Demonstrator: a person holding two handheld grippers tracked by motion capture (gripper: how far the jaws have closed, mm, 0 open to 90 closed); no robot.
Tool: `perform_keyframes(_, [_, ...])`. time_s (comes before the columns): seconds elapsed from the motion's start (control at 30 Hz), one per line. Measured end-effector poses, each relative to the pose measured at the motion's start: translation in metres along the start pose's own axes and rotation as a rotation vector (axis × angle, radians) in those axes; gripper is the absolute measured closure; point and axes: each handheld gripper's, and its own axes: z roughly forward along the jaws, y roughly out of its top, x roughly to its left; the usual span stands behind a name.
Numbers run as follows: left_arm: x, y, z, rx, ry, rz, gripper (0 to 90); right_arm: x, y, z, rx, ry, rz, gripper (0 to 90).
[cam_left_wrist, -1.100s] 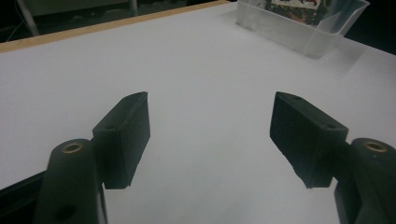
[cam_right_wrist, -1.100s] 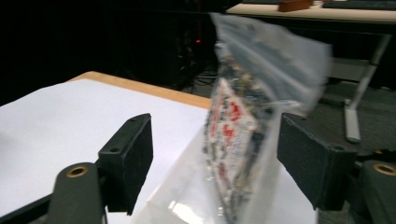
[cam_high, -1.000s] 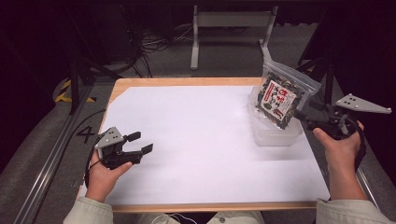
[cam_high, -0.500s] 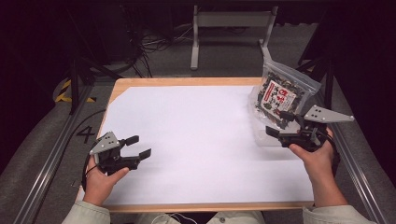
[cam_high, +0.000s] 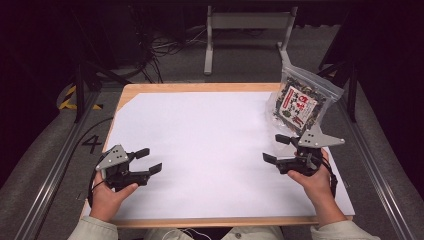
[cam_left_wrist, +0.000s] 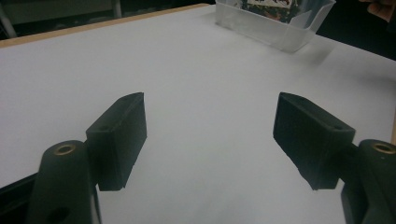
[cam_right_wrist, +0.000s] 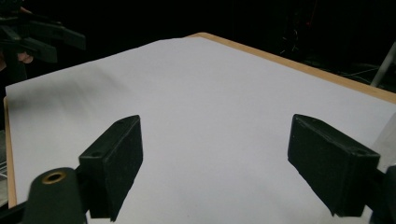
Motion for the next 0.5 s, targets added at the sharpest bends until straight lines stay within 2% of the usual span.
perform_keyframes(0.2, [0.001, -0.003, 0.002, 0.014, 0.007, 0.009, 26.5, -0.001, -0.021, 0.016, 0.058, 0.003, 0.005, 18.7])
perform_keyframes(0.27, [0.001, -0.004, 0.003, 0.013, 0.006, 0.007, 26.6, 0.0, -0.029, 0.021, 0.079, 0.003, -0.018, 19.1])
perform_keyframes(0.5, [0.003, -0.008, 0.006, 0.016, 0.005, -0.005, 26.3, 0.005, -0.047, 0.035, 0.107, 0.027, -0.028, 19.0])
